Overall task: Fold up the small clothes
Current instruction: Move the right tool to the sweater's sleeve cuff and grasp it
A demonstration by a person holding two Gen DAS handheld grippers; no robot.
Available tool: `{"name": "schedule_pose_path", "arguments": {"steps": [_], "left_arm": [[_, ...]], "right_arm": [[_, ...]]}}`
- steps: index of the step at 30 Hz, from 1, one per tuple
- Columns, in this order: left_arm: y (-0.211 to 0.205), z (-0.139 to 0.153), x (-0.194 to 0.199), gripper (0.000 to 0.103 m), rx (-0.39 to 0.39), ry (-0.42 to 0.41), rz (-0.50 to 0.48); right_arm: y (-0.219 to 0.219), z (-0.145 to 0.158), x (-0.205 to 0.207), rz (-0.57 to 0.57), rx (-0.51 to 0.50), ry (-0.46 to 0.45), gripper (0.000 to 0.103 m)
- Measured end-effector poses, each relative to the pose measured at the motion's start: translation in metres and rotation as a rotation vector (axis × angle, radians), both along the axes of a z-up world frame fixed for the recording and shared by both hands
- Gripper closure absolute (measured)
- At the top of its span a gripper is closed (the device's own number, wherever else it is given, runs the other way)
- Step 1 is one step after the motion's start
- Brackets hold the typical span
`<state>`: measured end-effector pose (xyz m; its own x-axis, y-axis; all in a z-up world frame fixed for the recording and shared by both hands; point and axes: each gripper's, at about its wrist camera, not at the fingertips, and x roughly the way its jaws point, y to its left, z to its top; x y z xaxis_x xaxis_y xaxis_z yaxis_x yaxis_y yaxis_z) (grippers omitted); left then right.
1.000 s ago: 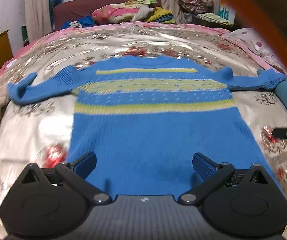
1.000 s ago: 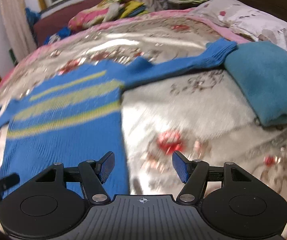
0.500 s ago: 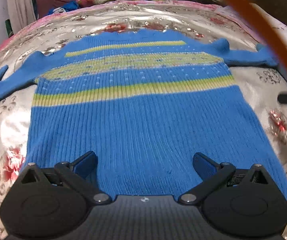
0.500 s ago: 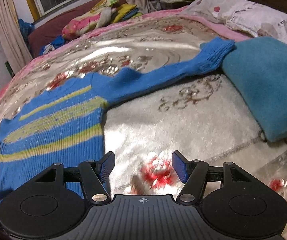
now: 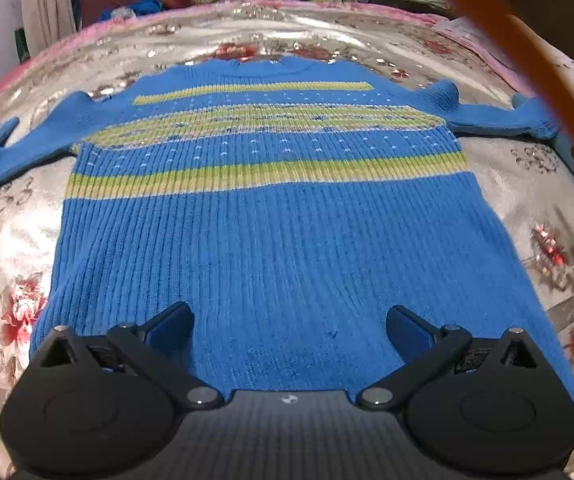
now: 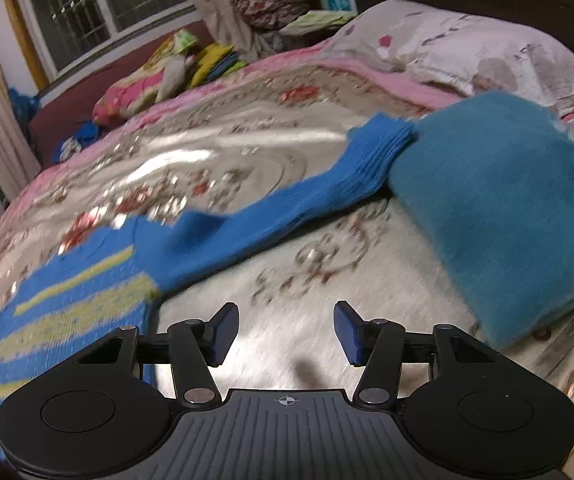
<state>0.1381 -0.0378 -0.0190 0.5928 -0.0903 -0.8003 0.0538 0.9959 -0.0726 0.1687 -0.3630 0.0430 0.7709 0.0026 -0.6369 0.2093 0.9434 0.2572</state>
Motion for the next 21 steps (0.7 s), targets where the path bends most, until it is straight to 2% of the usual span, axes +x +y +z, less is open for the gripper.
{"name": "schedule_pose_path", "arguments": {"steps": [2,4,7,11,14,21], "left_arm": [[0.003,0.007,0.004,0.000,-0.063,-0.002,0.014],[0.003,0.013,0.007,0.000,-0.095,-0.015,0.020],[-0.008,0.023,0.011,0.000,-0.074,-0.065,0.000],[-0.026,0.032,0.017,0.000,-0.034,-0.126,-0.056],[-0.033,0.032,0.024,0.000,-0.053,-0.118,-0.078],[-0.037,0.028,0.031,0.000,-0.073,-0.104,-0.083]], "right_arm": [[-0.012,0.007,0.008,-0.028,0.003,-0.018,0.052],[-0.024,0.015,0.017,-0.054,-0.005,-0.039,0.052],[-0.046,0.025,0.036,-0.112,0.000,-0.066,0.052],[-0.079,0.028,0.061,-0.191,0.093,-0.086,0.060],[-0.095,0.024,0.078,-0.236,0.149,-0.083,0.065],[-0.110,0.008,0.104,-0.298,0.221,-0.069,0.067]]}}
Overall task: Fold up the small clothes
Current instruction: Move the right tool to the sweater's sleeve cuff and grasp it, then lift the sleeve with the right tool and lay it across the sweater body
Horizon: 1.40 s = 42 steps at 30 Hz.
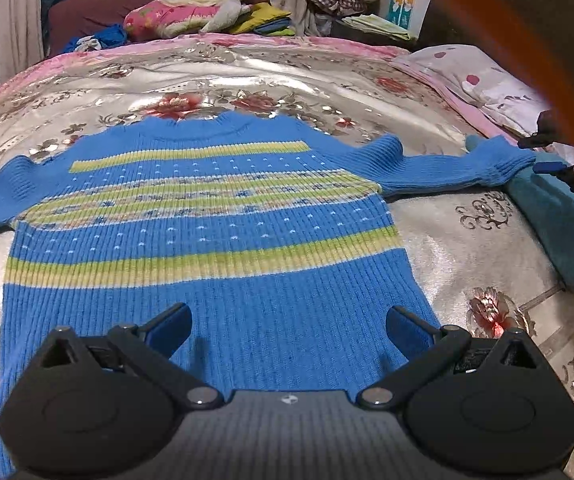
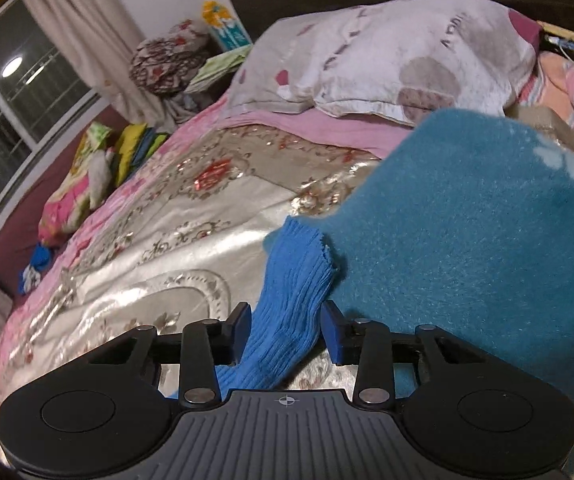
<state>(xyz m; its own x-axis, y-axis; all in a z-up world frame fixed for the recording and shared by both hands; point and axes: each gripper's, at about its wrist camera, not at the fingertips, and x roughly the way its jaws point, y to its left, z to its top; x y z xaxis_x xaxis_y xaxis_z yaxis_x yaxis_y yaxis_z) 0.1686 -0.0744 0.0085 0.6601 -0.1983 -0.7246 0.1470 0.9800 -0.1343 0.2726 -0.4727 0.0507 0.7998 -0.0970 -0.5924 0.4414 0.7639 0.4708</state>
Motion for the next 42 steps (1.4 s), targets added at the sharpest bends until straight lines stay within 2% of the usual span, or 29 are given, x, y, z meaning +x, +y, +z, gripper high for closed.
{"name": "schedule_pose_path", "arguments": {"steps": [8,14,17,23,28,34,38,42], "left_arm": [[0.004,-0.006,0.001,0.000,-0.014,0.027,0.001],[0.005,-0.009,-0.004,0.000,-0.028,0.048,-0.013],[0.010,-0.009,-0.007,0.000,-0.029,0.051,-0.020],[0.027,-0.008,-0.018,0.000,-0.029,0.030,-0.013],[0.046,-0.006,-0.026,0.000,-0.058,0.013,0.004],[0.069,-0.001,-0.035,0.000,-0.062,-0.033,0.009],[0.086,0.000,-0.039,0.000,-0.055,-0.062,0.007],[0.103,0.000,-0.039,0.000,-0.069,-0.071,0.012]], "right_arm": [[-0.008,-0.010,0.016,-0.067,-0.004,0.005,0.068],[-0.005,-0.010,0.032,-0.075,-0.055,0.012,0.068],[-0.004,-0.010,0.037,-0.067,-0.084,0.030,0.096],[0.011,0.007,0.028,0.005,-0.075,-0.027,0.096],[0.068,0.039,0.025,0.179,-0.092,-0.096,0.097],[0.177,0.061,0.029,0.441,-0.089,-0.130,0.097],[0.258,0.055,0.035,0.600,-0.124,-0.111,0.097],[0.324,0.038,0.038,0.699,-0.137,-0.064,0.097]]}}
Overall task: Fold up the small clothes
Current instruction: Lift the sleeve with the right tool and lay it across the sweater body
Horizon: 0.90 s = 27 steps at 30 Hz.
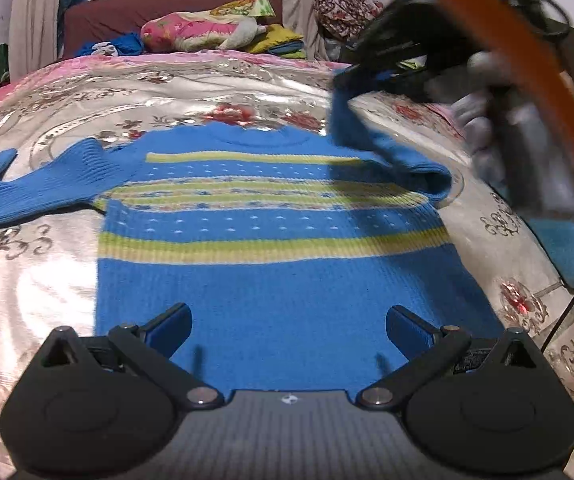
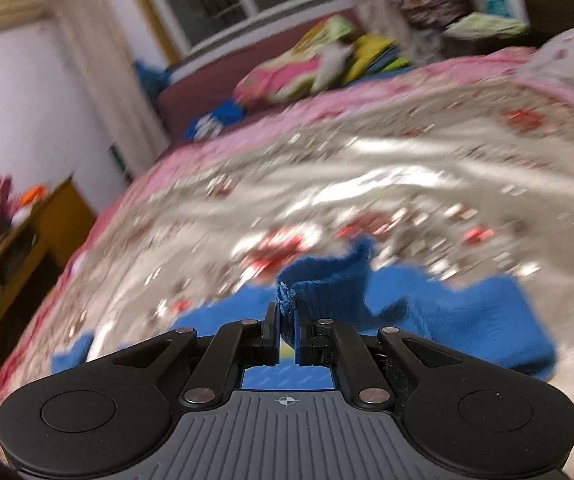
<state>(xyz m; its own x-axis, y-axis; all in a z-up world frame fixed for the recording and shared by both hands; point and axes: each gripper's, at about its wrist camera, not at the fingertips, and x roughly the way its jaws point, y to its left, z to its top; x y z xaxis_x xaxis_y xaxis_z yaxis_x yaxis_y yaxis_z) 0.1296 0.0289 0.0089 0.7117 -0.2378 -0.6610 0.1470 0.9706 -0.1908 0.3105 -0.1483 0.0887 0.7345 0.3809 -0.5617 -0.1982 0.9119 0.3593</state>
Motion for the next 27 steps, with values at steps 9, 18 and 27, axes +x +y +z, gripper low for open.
{"name": "schedule_pose_path", "arguments": {"steps": [9,18,27], "left_arm": [[0.040,0.002,-0.001,0.000,-0.063,-0.007,0.057],[0.057,0.003,-0.004,0.000,-0.071,-0.026,0.084],[0.054,0.003,-0.006,0.000,-0.051,-0.036,0.078]], "right_arm": [[0.093,-0.037,-0.007,0.144,-0.093,0.056,0.097],[0.132,-0.052,-0.007,0.183,-0.109,0.082,0.097],[0.153,-0.059,0.006,0.242,-0.121,0.132,0.095]]}}
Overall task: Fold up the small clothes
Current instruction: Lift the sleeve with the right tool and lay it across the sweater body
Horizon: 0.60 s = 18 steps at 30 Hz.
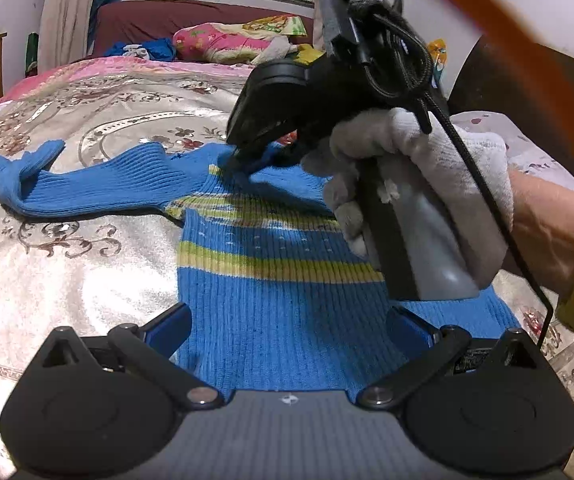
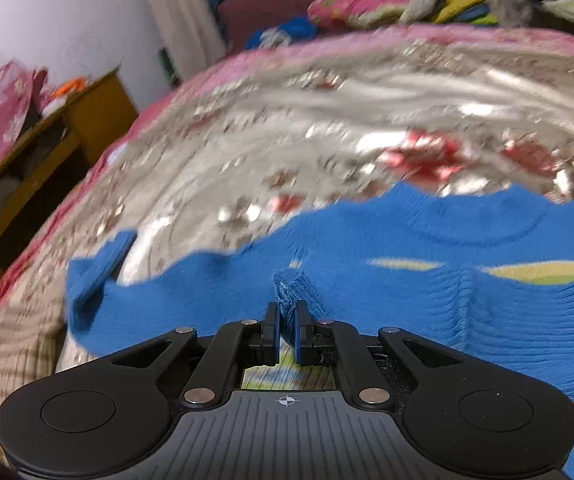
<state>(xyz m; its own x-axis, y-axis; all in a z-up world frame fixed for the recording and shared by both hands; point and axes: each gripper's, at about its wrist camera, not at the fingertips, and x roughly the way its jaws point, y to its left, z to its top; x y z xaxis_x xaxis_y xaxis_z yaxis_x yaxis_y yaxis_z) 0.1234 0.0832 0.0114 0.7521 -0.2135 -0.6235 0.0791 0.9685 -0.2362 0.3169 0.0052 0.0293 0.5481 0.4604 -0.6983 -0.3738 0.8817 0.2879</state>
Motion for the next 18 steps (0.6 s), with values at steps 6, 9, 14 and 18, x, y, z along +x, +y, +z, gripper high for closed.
{"name": "schedule_pose_path", "arguments": {"steps": [6,9,14,18], "left_arm": [[0.001,-0.003,0.002,0.000,0.001,0.008,0.002],[0.003,-0.002,0.002,0.000,0.003,-0.003,0.004],[0.005,-0.001,0.004,0.000,0.012,-0.009,0.020],[0.009,0.002,0.007,0.000,0.018,-0.012,0.037]], "right_arm": [[-0.005,-0.006,-0.004,0.062,0.008,0.056,0.089],[-0.015,-0.001,-0.009,0.059,0.050,0.049,0.087],[-0.021,0.001,-0.012,0.069,0.017,0.041,0.086],[-0.014,-0.006,-0.015,0.087,-0.077,0.092,0.078]]}}
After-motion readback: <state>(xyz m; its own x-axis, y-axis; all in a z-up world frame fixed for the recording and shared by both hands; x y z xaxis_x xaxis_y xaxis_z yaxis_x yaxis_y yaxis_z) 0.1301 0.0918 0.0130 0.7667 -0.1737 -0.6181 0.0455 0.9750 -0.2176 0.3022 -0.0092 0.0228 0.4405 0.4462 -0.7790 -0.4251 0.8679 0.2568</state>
